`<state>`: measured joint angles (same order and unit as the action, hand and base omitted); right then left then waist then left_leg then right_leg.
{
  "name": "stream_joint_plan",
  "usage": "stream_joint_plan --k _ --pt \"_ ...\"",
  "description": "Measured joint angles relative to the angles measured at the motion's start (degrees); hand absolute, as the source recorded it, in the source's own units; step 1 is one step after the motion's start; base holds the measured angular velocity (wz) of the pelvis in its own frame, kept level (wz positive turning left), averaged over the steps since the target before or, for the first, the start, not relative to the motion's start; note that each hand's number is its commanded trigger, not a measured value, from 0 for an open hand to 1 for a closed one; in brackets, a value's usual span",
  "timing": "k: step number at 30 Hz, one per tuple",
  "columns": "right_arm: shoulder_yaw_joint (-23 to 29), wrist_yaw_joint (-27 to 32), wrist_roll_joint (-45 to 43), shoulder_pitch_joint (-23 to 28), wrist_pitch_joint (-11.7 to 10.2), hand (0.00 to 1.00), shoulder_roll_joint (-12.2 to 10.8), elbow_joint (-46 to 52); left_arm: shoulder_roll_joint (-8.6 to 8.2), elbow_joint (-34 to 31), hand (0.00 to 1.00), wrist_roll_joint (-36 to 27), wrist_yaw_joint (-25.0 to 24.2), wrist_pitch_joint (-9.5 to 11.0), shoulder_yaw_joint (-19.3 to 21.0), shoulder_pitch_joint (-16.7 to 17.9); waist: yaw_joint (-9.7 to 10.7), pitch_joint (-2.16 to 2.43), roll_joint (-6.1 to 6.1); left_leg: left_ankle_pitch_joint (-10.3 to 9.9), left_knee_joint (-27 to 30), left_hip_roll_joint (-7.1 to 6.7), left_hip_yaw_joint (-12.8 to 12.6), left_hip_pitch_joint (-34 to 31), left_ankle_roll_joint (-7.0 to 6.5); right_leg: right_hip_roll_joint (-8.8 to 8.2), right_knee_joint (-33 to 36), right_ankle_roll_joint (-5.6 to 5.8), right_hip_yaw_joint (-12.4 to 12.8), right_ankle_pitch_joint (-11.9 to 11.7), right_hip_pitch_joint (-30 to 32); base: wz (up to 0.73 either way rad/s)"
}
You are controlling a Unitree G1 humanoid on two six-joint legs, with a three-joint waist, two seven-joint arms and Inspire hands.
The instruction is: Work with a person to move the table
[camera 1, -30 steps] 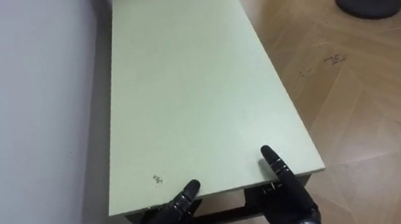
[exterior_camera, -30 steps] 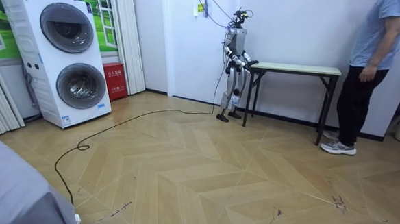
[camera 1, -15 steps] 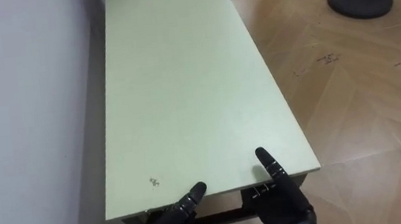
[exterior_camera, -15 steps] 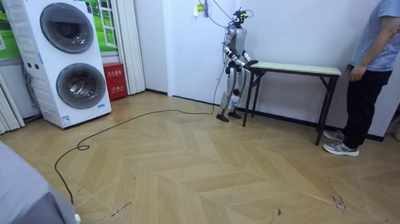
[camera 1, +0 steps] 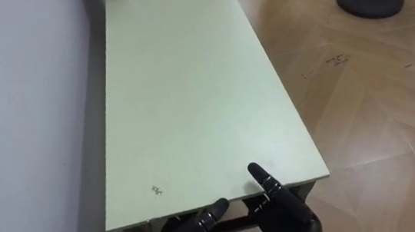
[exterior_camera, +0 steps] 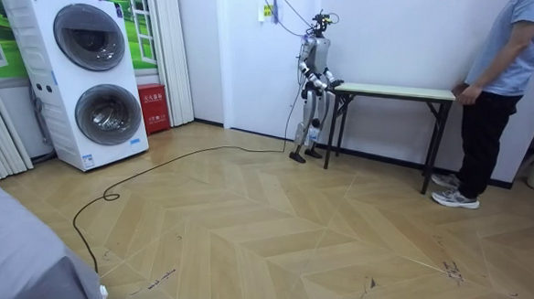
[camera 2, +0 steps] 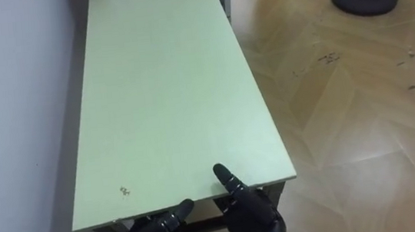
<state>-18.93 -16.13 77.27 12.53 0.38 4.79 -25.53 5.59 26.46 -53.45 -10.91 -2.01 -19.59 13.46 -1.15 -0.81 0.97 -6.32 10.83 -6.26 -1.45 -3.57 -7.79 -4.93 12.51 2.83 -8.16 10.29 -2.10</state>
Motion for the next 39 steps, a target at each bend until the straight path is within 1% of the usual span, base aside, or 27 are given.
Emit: stream_joint_plan --k 2,5,6,7,9,11,12,15,17,19,23,25,28,30,32,33,35,36,38,39 --pt "0.0 -0.4 -2.0 0.1 0.4 0.00 0.1 -1.0 0.27 1.3 0.00 0.8 -0.2 -0.6 -0.2 0.1 0.3 -0.01 -0.17 0.0 -0.1 0.07 0.0 0.0 0.05 0.06 0.0 0.00 0.1 0.0 0.0 0.00" --pt "0.1 -1.8 -6.2 0.2 1.0 0.00 1.4 -1.2 0.69 3.9 0.00 3.9 -1.3 -0.7 0.0 0.0 0.7 -0.05 -0.30 -0.1 -0.1 0.16 -0.2 0.0 0.08 0.12 -0.1 0.00 0.2 0.0 0.0 -0.01" --pt "0.2 -2.7 -7.1 0.2 1.0 0.00 1.6 -1.8 1.03 5.1 0.00 4.4 -1.7 -0.8 0.0 0.0 0.8 0.01 -0.39 -0.1 -0.1 0.22 -0.3 0.1 0.13 0.17 -0.2 -0.01 0.2 0.0 0.0 -0.07" --pt "0.4 -3.6 -7.8 0.1 1.0 0.00 1.6 -3.4 1.47 5.8 0.00 4.4 -1.9 -0.9 0.0 0.2 0.9 0.17 -0.63 -0.3 -0.1 0.29 -0.4 0.2 0.24 0.23 -0.5 -0.04 0.2 0.0 -0.3 -0.06" --pt "0.7 -4.3 -8.9 0.0 1.0 0.00 1.6 -6.5 1.83 7.1 0.00 4.5 -2.3 -1.1 0.4 0.3 0.9 0.27 -0.88 -0.7 0.1 0.41 -0.4 0.3 0.46 0.41 -1.0 -0.22 0.2 -0.1 -0.8 0.00" --pt "2.1 -4.9 -10.9 -0.1 1.5 0.00 1.8 -10.1 1.88 9.2 0.00 4.5 -2.3 -1.0 0.7 0.1 0.9 0.40 -0.89 -0.9 0.4 0.51 -0.4 0.3 0.54 0.49 -0.9 -0.23 0.3 -0.1 -0.9 0.00" --pt "2.5 -4.9 -12.5 -0.1 1.7 0.00 2.4 -11.9 2.13 10.3 0.00 4.5 -2.3 -1.1 0.8 0.2 0.7 0.43 -0.93 -0.9 0.4 0.54 -0.4 0.3 0.55 0.51 -0.9 -0.23 0.2 -0.1 -1.0 0.00" --pt "2.7 -4.9 -16.4 -0.1 1.8 0.00 4.1 -15.5 3.09 12.9 0.00 4.5 -2.3 -0.9 0.9 -0.1 0.8 0.37 -1.01 -1.0 0.4 0.61 -0.4 0.2 0.60 0.53 -0.9 -0.23 -0.3 -0.1 -0.8 0.00" --pt "2.8 -5.0 -19.2 -0.5 1.8 0.00 4.6 -17.5 3.38 14.8 0.00 4.4 -2.3 -0.5 1.0 -0.7 0.8 0.41 -1.05 -1.0 0.4 0.67 -0.4 0.3 0.69 0.53 -0.9 -0.23 -0.9 -0.1 -0.9 0.00" --pt "2.9 -5.1 -21.8 -0.8 1.9 0.00 4.8 -19.7 3.43 17.0 0.00 4.4 -2.3 -0.1 1.5 -1.3 0.9 0.35 -1.16 -1.0 0.4 0.72 -0.4 0.3 0.72 0.56 -0.9 -0.23 -1.0 -0.1 -1.1 0.00" --pt "4.8 -5.4 -26.4 -0.3 2.1 0.00 4.7 -22.3 3.33 18.1 0.00 5.0 -2.4 0.1 3.0 -1.3 0.8 0.27 -1.34 -1.1 0.3 0.71 -0.4 0.9 0.79 0.57 -1.4 -0.23 -1.3 -0.1 -1.8 0.01" --pt "6.3 -5.7 -28.7 -1.0 1.6 0.00 4.8 -25.0 3.33 19.2 0.00 6.3 -3.3 0.2 3.8 -1.6 0.8 0.31 -1.58 -1.2 0.1 0.76 -0.6 1.2 0.84 0.59 -1.9 -0.26 -1.3 -0.2 -2.0 -0.08" --pt "7.5 -5.7 -31.1 -1.1 1.0 0.00 4.9 -26.2 3.15 20.5 0.00 6.9 -3.6 0.8 4.1 -1.9 0.8 0.35 -1.52 -1.1 -0.1 0.87 -1.0 1.4 0.89 0.65 -1.9 -0.30 -1.2 -0.2 -2.1 -0.06" --pt "7.9 -5.6 -31.6 -1.3 0.4 0.00 4.8 -28.1 2.85 22.1 0.00 7.1 -3.6 1.1 4.3 -2.4 0.8 0.24 -1.42 -1.1 -0.2 0.91 -1.0 2.1 0.88 0.70 -1.9 -0.33 -1.0 -0.2 -2.7 -0.02" --pt "9.1 -4.4 -32.9 -1.4 0.1 0.00 4.8 -29.7 2.34 23.1 0.00 8.3 -3.3 1.1 5.0 -2.7 0.8 0.37 -1.41 -1.2 -0.3 0.93 -0.9 2.5 0.98 0.79 -2.0 -0.33 -0.5 -0.2 -3.0 0.00" --pt "9.8 -2.9 -33.9 -1.2 -0.2 0.00 4.8 -30.4 1.96 23.1 0.00 9.4 -3.1 1.1 5.8 -2.6 0.8 0.34 -1.41 -1.2 -0.3 0.96 -1.0 2.6 1.00 0.82 -2.0 -0.34 -0.5 -0.2 -3.0 0.00" --pt "11.5 -0.6 -36.4 -0.5 -0.3 0.00 4.7 -30.9 1.76 23.1 0.00 11.0 -3.0 1.2 6.6 -2.5 0.8 0.35 -1.46 -1.1 -0.3 1.02 -1.0 2.6 1.10 0.88 -2.0 -0.34 -0.6 -0.2 -3.1 0.00" --pt "12.4 0.9 -37.7 0.3 -0.4 0.00 4.8 -31.6 1.61 23.2 0.00 12.1 -2.7 1.3 7.4 -2.4 0.9 0.37 -1.53 -1.1 -0.4 1.09 -1.0 2.7 1.18 0.93 -2.0 -0.34 -0.6 -0.2 -3.2 -0.04" --pt "13.3 3.3 -39.8 0.2 -0.3 0.00 4.5 -34.5 1.13 24.3 0.00 13.4 -1.7 1.7 8.9 -2.4 0.9 0.43 -1.72 -1.0 -0.9 1.28 -1.3 3.3 1.34 1.05 -1.9 -0.34 -0.6 -0.2 -3.3 -0.08" --pt "14.4 4.9 -40.8 0.1 -0.3 0.00 4.1 -36.6 0.37 24.7 0.00 14.8 -0.6 1.7 10.7 -2.4 0.8 0.46 -1.76 -1.0 -1.0 1.44 -1.5 3.4 1.43 1.13 -1.9 -0.36 -0.6 -0.2 -3.3 -0.08"
